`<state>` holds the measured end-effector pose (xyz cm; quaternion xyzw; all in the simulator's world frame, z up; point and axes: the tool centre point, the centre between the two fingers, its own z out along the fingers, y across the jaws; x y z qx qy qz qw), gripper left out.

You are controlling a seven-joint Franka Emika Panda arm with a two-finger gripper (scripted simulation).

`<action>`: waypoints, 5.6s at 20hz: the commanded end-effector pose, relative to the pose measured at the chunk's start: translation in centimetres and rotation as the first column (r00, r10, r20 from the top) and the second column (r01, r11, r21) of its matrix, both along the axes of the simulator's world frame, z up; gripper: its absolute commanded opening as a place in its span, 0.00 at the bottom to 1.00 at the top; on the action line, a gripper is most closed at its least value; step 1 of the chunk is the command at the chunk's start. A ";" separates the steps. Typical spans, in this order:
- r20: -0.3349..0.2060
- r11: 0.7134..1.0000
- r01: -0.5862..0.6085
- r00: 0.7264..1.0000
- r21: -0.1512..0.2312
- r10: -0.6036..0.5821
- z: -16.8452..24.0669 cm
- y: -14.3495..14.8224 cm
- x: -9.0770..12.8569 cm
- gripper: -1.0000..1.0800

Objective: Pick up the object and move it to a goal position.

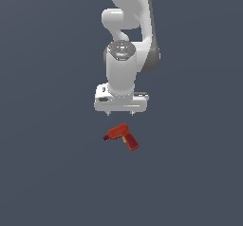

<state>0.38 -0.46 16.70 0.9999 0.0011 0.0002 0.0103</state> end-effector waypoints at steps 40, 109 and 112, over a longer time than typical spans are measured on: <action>0.078 0.652 0.720 0.655 0.240 -0.752 -7.8 -1.6 2.5 1.00; 0.044 0.308 0.897 0.310 0.317 -0.950 -1.5 -2.9 -1.0 0.00; 0.044 0.307 0.897 0.310 0.317 -0.950 1.1 -2.6 -1.9 0.00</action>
